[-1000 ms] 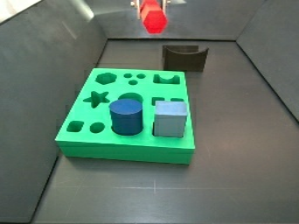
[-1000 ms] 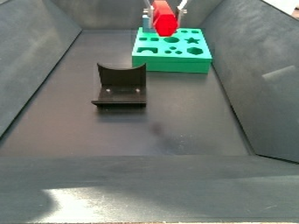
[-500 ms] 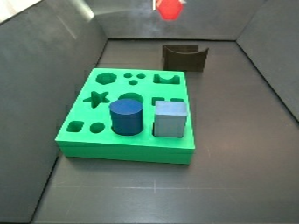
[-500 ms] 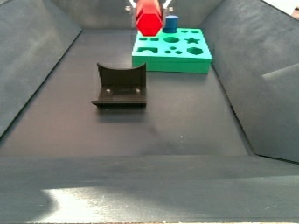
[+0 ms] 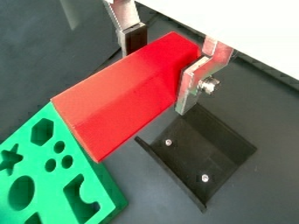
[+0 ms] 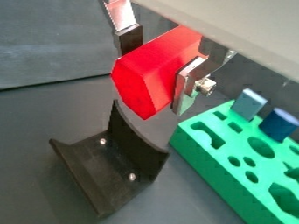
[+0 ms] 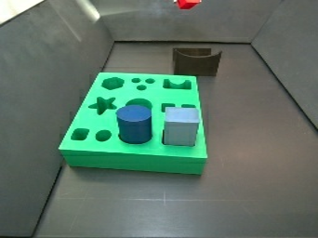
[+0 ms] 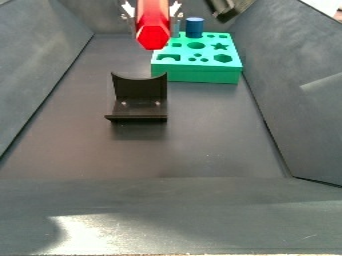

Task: Pick up the hexagon object. Move up. Place the hexagon object on the fixture. Regrasp the hexagon object. Move to above the board. Insert the hexagon object.
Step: Place the hexagon object on the fixture.

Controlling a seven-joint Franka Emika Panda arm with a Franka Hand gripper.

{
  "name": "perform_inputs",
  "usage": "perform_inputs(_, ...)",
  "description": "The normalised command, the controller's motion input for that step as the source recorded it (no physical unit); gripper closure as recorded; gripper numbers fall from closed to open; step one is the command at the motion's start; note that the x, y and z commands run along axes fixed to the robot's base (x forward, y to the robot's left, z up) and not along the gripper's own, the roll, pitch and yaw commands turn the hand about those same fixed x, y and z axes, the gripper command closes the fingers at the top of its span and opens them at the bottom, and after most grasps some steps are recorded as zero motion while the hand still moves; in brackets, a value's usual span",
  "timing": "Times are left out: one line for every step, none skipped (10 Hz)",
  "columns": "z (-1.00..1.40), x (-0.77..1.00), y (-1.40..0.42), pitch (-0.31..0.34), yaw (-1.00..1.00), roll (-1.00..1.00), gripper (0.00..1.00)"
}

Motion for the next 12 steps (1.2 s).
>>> perform_inputs(0.0, 0.49, 0.05, 0.091, -0.09, -0.32, 1.0)
perform_inputs(0.01, 0.37, 0.05, 0.077, -0.09, -0.22, 1.0)
perform_inputs(0.0, 0.22, 0.04, 0.068, -0.07, -0.18, 1.0)
perform_inputs(-1.0, 0.12, 0.06, 0.048, -0.12, -1.0, 1.0)
perform_inputs(-1.0, 0.1, 0.06, 0.035, -0.12, -1.0, 1.0)
perform_inputs(-1.0, 0.11, 0.07, 0.037, -0.13, -1.0, 1.0)
perform_inputs(-1.0, 0.12, 0.08, 0.055, -0.13, -1.0, 1.0)
perform_inputs(-1.0, 0.13, 0.08, 0.071, -0.14, -1.0, 1.0)
perform_inputs(-1.0, 0.14, 0.09, 0.068, -0.15, -0.97, 1.0)
perform_inputs(-1.0, 0.14, 0.09, 0.051, -0.14, -0.79, 1.0)
perform_inputs(-1.0, 0.15, 0.1, 0.031, -0.13, -0.56, 1.0)
perform_inputs(-1.0, 0.16, 0.11, 0.024, -0.12, -0.38, 1.0)
